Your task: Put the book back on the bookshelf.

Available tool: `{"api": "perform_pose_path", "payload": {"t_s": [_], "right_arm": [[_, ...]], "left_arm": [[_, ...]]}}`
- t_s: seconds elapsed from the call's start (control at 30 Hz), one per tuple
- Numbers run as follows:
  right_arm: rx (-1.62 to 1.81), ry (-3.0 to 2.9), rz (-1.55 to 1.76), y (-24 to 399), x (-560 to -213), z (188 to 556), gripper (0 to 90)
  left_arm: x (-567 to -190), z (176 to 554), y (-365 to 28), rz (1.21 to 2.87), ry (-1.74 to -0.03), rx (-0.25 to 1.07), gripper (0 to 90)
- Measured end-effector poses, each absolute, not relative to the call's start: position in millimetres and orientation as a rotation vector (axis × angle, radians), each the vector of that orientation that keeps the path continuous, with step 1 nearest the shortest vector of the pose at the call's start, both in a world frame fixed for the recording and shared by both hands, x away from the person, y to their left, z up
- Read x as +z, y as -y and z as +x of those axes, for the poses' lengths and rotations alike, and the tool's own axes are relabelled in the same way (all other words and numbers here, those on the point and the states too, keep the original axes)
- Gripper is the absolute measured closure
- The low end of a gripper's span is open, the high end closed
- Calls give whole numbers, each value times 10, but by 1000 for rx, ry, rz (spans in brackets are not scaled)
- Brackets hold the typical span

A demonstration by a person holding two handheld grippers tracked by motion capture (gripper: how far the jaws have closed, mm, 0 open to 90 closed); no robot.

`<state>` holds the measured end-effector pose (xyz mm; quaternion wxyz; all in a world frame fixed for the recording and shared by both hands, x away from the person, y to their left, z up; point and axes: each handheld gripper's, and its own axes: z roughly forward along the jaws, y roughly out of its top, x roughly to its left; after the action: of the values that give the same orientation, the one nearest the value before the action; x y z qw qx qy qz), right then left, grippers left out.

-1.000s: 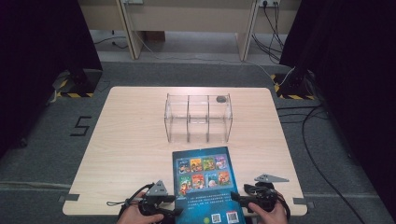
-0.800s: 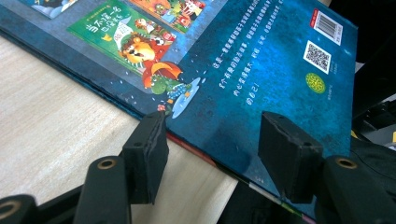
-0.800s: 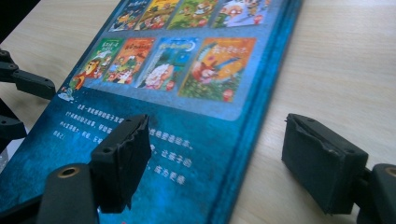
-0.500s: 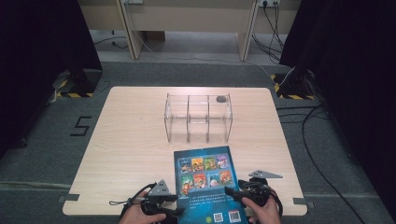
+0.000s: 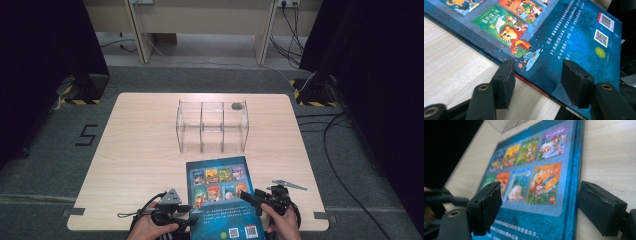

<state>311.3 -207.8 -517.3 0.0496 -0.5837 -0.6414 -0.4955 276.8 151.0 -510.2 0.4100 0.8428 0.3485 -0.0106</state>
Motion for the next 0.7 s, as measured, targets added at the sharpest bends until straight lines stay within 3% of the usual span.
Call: {"api": "perform_pose_path", "payload": {"t_s": [0.17, 0.2, 0.37, 0.47, 0.7], "right_arm": [[-1508, 1792, -1775, 2095, -5200, 3083, 214], [-1459, 1593, -1655, 2041, -5304, 3053, 336], [-1409, 1671, -1590, 2030, -5287, 2996, 312], [-1399, 1868, -1532, 2055, -5276, 2991, 473], [-1438, 2127, -1402, 2021, -5202, 2959, 471]], "left_arm": [[-5109, 2753, -1489, 2123, -867, -2, 471], [-5108, 2753, -1490, 2125, -866, -1, 474], [-5115, 2782, -1525, 2115, -873, -12, 532], [-5114, 2775, -1519, 2119, -869, -2, 528], [-5117, 2775, -1528, 2115, -862, -11, 498]]}}
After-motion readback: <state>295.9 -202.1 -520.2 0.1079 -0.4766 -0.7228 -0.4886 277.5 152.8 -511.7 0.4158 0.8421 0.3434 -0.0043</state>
